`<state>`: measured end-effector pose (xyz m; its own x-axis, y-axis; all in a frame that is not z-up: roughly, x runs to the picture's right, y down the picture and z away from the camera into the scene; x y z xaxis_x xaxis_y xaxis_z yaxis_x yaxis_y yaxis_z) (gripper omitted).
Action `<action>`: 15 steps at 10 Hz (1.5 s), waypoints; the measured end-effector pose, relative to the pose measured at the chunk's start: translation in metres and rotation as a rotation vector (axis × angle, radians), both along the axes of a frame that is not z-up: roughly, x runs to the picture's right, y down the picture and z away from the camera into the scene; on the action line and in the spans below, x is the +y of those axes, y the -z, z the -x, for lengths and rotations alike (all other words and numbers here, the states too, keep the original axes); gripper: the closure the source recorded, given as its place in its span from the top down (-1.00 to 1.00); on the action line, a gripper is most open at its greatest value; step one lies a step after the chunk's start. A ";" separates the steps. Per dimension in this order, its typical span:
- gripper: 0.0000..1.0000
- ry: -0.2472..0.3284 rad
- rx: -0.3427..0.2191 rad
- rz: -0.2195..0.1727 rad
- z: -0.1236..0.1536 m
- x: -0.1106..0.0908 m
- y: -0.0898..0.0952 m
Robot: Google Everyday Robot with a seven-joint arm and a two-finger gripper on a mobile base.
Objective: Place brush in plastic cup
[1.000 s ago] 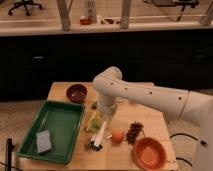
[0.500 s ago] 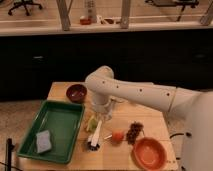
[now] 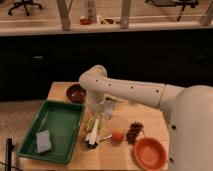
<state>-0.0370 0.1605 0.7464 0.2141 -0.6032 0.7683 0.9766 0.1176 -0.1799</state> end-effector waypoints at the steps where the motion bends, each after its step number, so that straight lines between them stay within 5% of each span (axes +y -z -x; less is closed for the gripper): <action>1: -1.00 0.007 -0.001 0.005 0.001 -0.001 -0.004; 8: -0.95 0.038 0.000 0.021 0.009 -0.006 -0.025; 15: 0.45 0.029 0.022 0.039 0.007 -0.007 -0.036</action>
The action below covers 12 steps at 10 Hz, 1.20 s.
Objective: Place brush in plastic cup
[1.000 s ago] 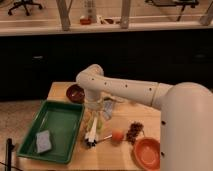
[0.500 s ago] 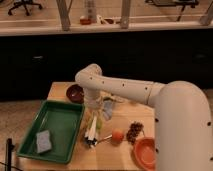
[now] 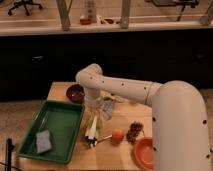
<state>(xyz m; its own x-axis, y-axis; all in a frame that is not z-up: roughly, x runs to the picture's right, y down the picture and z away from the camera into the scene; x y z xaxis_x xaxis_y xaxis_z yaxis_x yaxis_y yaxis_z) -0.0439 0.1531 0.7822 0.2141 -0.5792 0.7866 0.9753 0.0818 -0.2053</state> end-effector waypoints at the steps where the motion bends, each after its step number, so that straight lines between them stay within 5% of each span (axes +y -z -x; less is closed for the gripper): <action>1: 0.55 -0.001 0.000 0.001 0.000 0.000 0.000; 12: 0.60 0.006 -0.022 0.030 -0.001 -0.005 0.000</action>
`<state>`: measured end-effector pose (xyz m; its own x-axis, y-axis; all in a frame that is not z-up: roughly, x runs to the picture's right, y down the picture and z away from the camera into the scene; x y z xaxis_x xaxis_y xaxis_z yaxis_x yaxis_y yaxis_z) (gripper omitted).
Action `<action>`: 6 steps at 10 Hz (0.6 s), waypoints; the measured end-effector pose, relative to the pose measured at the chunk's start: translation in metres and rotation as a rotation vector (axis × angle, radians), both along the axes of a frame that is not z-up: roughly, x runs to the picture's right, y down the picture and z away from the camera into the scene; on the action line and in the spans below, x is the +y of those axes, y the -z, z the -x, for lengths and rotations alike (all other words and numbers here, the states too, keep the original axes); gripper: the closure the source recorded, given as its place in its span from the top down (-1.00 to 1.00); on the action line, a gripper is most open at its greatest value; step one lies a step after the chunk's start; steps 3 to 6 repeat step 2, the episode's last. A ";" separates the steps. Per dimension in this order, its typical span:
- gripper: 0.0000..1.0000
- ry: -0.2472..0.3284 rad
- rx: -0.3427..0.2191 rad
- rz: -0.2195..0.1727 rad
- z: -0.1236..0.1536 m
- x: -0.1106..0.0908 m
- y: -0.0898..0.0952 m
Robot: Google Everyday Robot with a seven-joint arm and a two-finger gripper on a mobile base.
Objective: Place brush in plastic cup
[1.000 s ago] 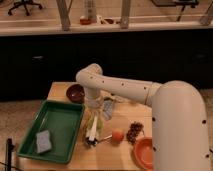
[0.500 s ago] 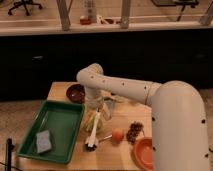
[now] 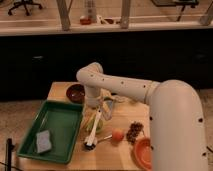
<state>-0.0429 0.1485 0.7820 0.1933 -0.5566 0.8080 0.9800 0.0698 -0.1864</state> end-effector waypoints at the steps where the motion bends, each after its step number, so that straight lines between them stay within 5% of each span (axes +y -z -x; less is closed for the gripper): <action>1: 0.60 0.000 -0.001 -0.001 -0.001 -0.001 0.001; 6: 0.60 -0.002 -0.003 -0.002 -0.001 -0.002 0.001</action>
